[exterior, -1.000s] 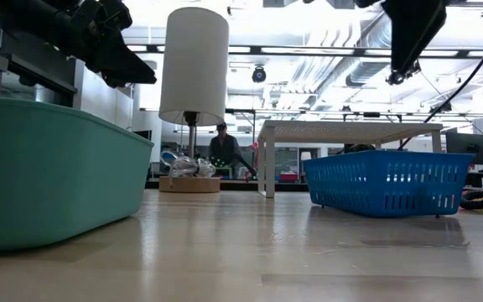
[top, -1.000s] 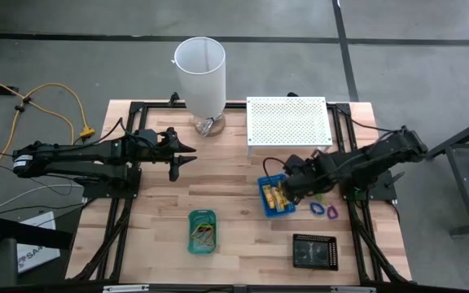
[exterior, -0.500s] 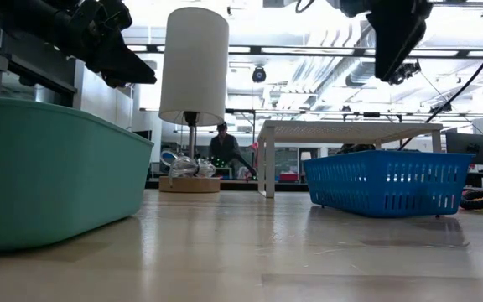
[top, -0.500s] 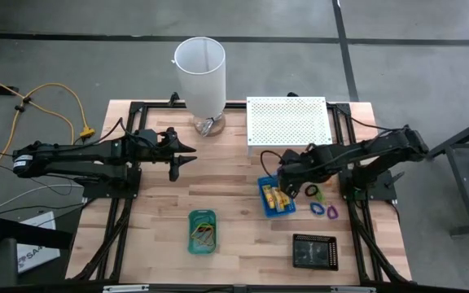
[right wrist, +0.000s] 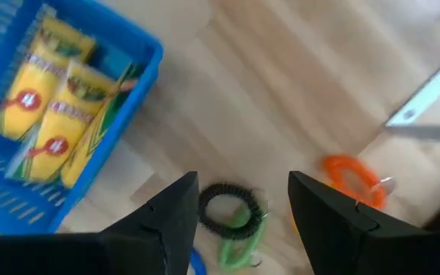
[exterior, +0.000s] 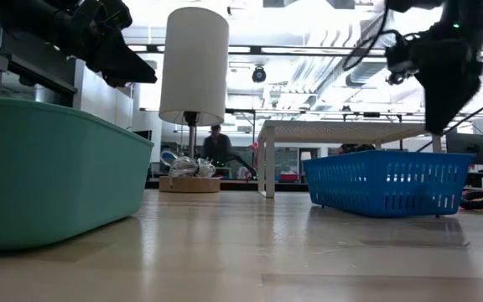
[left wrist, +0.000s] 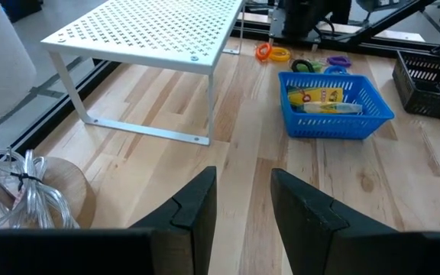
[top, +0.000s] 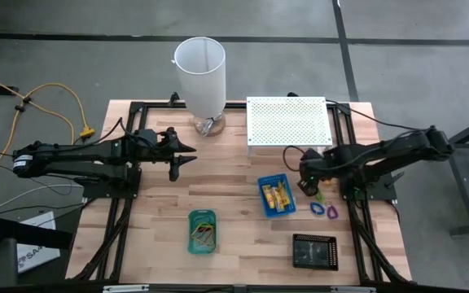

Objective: Pick & Place Office Desk Supplies
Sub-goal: Put the black spring rubber band into the black bin

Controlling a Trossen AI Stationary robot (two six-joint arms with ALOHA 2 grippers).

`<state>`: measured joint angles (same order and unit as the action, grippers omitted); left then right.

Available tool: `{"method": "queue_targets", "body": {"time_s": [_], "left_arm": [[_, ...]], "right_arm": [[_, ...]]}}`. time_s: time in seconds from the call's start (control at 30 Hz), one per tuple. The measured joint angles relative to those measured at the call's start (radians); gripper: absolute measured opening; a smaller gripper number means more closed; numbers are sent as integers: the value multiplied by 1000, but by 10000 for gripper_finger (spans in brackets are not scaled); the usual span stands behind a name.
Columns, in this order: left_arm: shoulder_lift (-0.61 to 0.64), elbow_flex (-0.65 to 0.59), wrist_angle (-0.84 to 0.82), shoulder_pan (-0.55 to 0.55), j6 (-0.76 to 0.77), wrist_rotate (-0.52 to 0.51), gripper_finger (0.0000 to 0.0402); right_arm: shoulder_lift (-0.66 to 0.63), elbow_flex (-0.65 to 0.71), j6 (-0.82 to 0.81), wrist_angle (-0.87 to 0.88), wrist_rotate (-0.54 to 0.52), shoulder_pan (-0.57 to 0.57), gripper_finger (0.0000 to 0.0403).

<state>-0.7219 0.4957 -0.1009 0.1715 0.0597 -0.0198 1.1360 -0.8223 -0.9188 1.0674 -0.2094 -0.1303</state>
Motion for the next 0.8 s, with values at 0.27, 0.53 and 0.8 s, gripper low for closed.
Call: {"method": "queue_targets", "body": {"time_s": [0.27,0.53,0.8], "left_arm": [[0,0,-2,0,0,0,119],[0,0,-2,0,0,0,119],[0,0,-3,0,0,0,119]], "right_arm": [[-32,73,-1,-10,33,0,192],[18,72,-1,30,28,-12,192],[62,72,-4,8,29,-48,192]]}}
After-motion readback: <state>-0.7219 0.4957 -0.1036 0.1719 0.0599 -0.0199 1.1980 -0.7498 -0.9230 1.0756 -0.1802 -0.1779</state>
